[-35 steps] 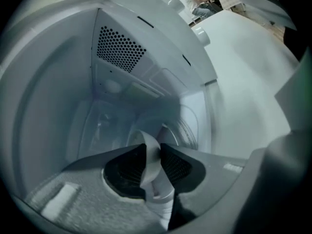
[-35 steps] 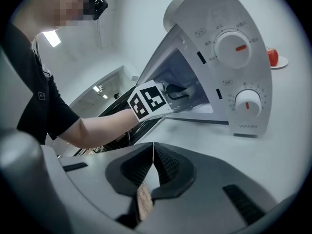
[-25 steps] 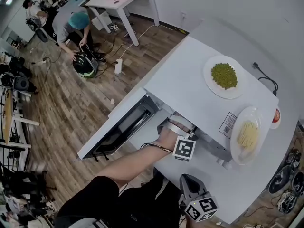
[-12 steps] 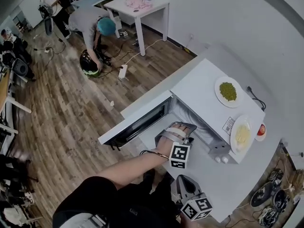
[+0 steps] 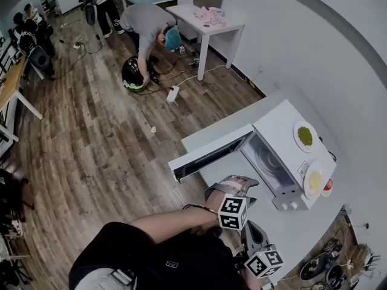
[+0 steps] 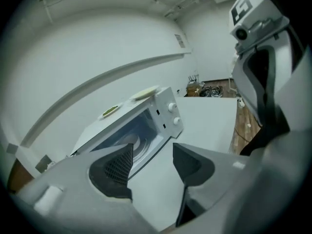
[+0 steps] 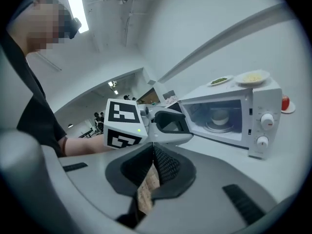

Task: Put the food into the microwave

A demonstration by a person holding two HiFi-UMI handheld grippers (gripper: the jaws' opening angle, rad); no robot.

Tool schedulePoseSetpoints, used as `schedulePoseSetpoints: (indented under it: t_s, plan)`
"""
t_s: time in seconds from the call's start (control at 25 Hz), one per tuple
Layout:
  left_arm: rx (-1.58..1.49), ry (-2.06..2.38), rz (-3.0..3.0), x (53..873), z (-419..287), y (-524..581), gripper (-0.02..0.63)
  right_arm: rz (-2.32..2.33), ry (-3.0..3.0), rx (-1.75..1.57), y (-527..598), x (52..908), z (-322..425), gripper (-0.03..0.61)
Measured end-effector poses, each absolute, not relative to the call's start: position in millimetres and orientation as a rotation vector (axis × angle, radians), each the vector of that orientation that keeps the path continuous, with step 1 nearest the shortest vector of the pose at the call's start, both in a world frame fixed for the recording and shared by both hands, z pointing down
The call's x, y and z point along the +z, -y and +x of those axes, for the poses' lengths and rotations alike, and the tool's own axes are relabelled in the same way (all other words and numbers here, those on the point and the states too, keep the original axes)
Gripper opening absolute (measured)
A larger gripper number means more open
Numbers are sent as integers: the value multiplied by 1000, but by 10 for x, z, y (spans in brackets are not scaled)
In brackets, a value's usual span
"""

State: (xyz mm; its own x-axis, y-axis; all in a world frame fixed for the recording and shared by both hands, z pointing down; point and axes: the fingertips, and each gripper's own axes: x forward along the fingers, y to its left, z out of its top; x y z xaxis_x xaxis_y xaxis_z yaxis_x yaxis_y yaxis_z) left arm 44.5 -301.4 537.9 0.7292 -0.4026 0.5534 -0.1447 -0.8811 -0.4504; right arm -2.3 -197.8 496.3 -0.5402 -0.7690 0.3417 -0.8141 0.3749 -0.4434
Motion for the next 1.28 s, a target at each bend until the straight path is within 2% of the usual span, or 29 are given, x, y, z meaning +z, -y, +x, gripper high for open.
schedulePoseSetpoints:
  t_s: [0.36,0.76,0.84,1.04,1.28]
  plan:
    - [-703,-471,-2883,4746,275,2560,256,1431,2642,714,1959,4485,-11,15]
    - [-489,-531,-3054,4245,575,2086,240,1401,2843,622,1597,3984,444,15]
    - [-440,-524,-3095,4147,582,1995,218,1448,2850,615,1563,3925,594,15]
    - [-306,-504,-3203,3938,533,1814,105,1490,2874,583,1500,3857,783,14]
    - [-232,-514,-3270,3884,475,1660,57,1453,2904,573,1433,3894,800,14]
